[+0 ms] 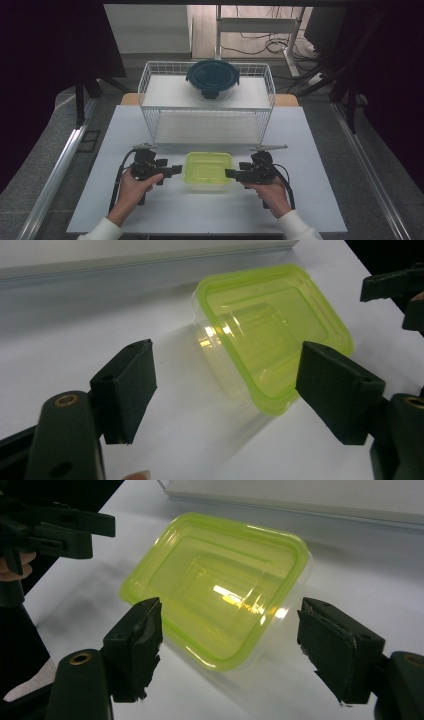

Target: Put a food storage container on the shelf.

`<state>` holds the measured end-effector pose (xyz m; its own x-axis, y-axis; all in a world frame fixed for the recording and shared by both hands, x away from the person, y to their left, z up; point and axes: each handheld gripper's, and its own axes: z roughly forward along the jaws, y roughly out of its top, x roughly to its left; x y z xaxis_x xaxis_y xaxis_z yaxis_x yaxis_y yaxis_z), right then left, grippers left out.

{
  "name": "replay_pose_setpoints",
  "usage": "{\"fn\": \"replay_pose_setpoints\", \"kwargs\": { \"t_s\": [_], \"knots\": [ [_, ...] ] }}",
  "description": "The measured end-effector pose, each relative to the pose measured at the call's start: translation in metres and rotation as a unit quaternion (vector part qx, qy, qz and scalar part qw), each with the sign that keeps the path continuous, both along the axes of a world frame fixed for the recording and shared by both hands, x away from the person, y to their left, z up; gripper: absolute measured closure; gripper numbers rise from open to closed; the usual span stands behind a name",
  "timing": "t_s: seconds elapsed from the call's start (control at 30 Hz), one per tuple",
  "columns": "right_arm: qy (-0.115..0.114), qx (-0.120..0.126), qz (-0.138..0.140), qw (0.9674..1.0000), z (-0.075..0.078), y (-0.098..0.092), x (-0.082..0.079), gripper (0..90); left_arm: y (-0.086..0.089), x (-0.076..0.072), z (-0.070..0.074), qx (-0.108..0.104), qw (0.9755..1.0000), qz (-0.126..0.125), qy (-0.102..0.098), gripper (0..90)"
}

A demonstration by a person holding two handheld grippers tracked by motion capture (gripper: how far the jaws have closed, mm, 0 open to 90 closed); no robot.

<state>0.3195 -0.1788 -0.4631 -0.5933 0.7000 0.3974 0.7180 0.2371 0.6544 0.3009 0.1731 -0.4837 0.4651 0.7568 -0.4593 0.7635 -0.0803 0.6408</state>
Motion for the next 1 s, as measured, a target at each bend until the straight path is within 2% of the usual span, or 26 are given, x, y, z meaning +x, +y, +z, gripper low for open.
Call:
{"fn": "replay_pose_setpoints", "kwargs": {
  "t_s": [0.07,0.1,0.23,0.3,0.43,0.47,0.63,0.7,1.0],
  "knots": [
    [0.0,-0.002,-0.002,1.0,0.0,0.001,0.001,25.9,-0.001,0.001,-0.001,-0.003,1.0,0.001,0.001,24.0],
    [0.005,0.003,-0.005,1.0,-0.001,0.004,0.005,26.1,-0.001,0.004,-0.002,-0.013,0.9999,-0.004,0.01,25.5],
    [0.02,0.011,-0.01,0.9997,-0.004,0.007,0.009,27.0,-0.004,0.009,-0.005,-0.019,0.9996,-0.005,0.022,26.6],
    [0.024,0.006,-0.022,0.9995,-0.008,0.009,0.014,29.3,-0.006,0.014,-0.008,-0.029,0.999,-0.002,0.034,27.9],
    [0.039,0.009,-0.026,0.9989,-0.014,0.009,0.021,31.8,-0.009,0.019,-0.011,-0.035,0.9986,-0.002,0.041,28.9],
    [0.047,0.013,-0.026,0.9985,-0.017,0.011,0.024,33.1,-0.012,0.022,-0.012,-0.032,0.9986,-0.005,0.042,30.0],
    [0.053,0.009,-0.031,0.9981,-0.022,0.012,0.03,35.9,-0.02,0.026,-0.014,-0.032,0.9981,-0.01,0.052,33.0],
    [0.062,0.009,-0.037,0.9973,-0.026,0.011,0.034,36.9,-0.025,0.029,-0.017,-0.028,0.9978,-0.018,0.058,33.5],
    [0.084,0.009,-0.037,0.9958,-0.034,0.013,0.037,40.5,-0.031,0.032,-0.022,-0.025,0.9969,-0.023,0.071,39.2]
  ]
}}
